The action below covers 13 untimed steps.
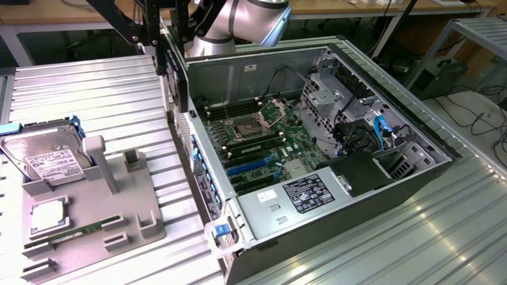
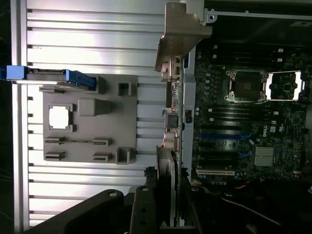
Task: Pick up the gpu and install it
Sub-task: 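Pick up the gpu and move the gpu toward the slot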
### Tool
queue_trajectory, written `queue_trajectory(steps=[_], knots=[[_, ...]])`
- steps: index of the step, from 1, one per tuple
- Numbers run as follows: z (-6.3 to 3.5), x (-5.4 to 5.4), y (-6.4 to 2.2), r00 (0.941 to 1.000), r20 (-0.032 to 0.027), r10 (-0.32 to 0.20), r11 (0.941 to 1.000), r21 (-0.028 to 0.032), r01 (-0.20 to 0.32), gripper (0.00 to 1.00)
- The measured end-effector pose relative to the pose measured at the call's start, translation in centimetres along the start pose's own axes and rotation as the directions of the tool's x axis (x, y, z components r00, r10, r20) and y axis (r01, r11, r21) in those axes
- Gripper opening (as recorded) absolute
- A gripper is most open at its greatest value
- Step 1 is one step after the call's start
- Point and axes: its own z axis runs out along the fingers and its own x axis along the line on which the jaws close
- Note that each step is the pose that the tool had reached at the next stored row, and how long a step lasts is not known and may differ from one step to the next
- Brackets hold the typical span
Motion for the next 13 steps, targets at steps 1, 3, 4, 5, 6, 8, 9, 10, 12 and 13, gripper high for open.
queue_trajectory(steps=[1, 3, 4, 5, 6, 8, 9, 10, 12, 13], knots=[[0.0, -0.1, 0.0, 1.0, 0.0, 0.0, 1.0, -0.0001, 0.0, 0.27], [0.0, -0.27, -0.01, 1.0, -0.0001, 0.0, 1.0, 0.0001, 0.0, 0.27], [0.0, -0.33, -0.01, 1.0, 0.0, 0.0, 1.0, 0.0001, 0.0, 0.27], [0.0, -0.43, -0.02, 1.0, 0.0, 0.0, 1.0, 0.0, 0.0, 0.27], [0.01, -0.55, -0.02, 1.0, 0.0, 0.0, 1.0, 0.0, 0.0, 0.27], [0.01, -0.7, -0.03, 1.0, 0.0, 0.0, 1.0, 0.0, 0.0, 0.27], [0.01, -0.77, -0.03, 1.0, 0.0, 0.0, 1.0, 0.0, 0.0, 0.27], [0.01, -0.83, -0.03, 1.0, 0.0, 0.0, 1.0, 0.0, 0.0, 0.27], [0.01, -0.92, -0.04, 1.0, 0.0, 0.0, 1.0, 0.0, 0.0, 0.27], [0.01, -0.97, -0.04, 1.0, 0.0, 0.0, 1.0, 0.0, 0.0, 0.27]])
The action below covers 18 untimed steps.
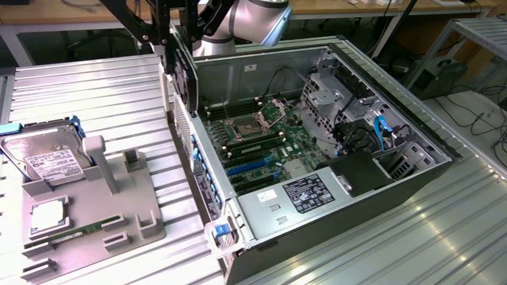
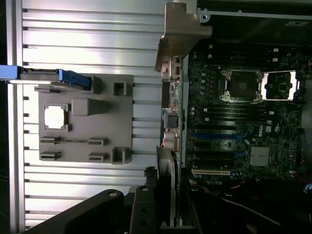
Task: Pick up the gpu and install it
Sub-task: 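Pick up the gpu and move the gpu toward the slot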
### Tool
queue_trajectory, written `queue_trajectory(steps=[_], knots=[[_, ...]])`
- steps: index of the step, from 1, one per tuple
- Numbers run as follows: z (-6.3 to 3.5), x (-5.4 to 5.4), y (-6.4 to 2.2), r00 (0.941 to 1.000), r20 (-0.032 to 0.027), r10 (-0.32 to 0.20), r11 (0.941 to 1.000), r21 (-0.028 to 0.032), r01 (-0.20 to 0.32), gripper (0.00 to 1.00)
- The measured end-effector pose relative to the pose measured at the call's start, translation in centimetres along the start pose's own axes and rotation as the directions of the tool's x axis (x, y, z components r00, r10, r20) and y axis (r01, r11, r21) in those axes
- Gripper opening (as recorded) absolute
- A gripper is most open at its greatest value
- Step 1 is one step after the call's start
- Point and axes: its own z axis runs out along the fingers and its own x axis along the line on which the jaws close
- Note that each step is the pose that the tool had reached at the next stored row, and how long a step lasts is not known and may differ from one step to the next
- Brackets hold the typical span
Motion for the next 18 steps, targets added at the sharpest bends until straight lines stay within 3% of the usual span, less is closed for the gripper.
queue_trajectory(steps=[18], knots=[[0.01, -0.88, -0.03, 1.0, 0.0, 0.0, 1.0, 0.0, 0.0, 0.27]])
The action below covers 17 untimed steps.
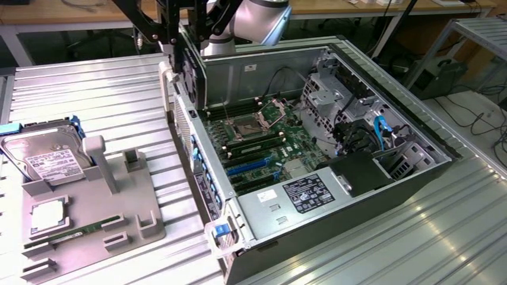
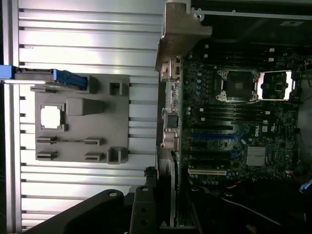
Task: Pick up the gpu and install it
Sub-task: 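Pick up the gpu and move the gpu toward the slot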
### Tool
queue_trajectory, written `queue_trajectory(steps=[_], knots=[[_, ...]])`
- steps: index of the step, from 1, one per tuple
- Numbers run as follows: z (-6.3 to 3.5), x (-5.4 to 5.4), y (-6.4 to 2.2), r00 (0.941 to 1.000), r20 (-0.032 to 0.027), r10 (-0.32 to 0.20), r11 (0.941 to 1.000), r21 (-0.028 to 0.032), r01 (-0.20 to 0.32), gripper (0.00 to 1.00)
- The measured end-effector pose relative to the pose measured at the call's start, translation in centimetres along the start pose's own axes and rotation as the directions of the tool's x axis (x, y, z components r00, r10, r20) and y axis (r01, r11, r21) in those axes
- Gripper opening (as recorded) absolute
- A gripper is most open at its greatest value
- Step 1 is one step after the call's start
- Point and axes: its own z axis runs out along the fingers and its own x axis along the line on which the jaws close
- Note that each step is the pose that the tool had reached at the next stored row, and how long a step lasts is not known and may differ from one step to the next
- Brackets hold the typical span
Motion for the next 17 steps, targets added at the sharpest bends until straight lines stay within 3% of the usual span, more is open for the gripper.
queue_trajectory(steps=[17], knots=[[0.01, -0.76, -0.03, 1.0, 0.0, 0.0, 1.0, 0.0, 0.0, 0.27]])
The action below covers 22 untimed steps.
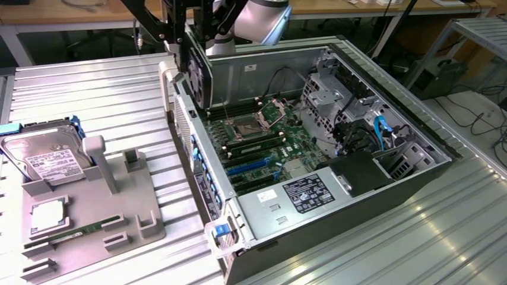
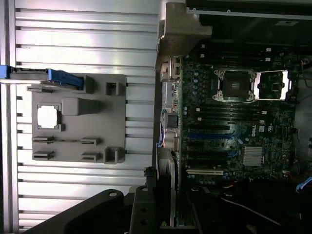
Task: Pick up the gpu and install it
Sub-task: 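Pick up the gpu and move the gpu toward the slot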
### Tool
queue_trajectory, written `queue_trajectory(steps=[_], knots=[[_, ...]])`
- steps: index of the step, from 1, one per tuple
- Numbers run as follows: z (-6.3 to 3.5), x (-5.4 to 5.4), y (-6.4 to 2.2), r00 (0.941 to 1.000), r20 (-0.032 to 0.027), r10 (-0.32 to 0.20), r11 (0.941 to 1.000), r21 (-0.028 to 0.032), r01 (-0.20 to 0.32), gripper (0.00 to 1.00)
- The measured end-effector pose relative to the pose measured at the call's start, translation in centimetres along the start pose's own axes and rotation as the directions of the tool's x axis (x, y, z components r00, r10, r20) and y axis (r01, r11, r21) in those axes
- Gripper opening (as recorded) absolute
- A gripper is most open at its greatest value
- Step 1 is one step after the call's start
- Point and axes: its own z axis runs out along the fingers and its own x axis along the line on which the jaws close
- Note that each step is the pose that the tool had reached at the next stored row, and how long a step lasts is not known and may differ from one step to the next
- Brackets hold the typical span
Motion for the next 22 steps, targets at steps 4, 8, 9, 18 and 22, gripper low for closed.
queue_trajectory(steps=[4, 8, 9, 18, 22], knots=[[0.01, -0.2, -0.01, 1.0, 0.0, 0.0, 1.0, -0.0001, 0.0, 0.27], [0.01, -0.5, -0.02, 1.0, 0.0001, 0.0, 1.0, -0.0001, 0.0, 0.27], [0.01, -0.5, -0.02, 1.0, 0.0, 0.0, 1.0, 0.0, 0.0, 0.27], [0.01, -1.2, -0.05, 1.0, 0.0, 0.0, 1.0, 0.0, 0.0, 0.27], [0.02, -1.5, -0.06, 1.0, 0.0, 0.0, 1.0, -0.0001, 0.0, 0.27]])
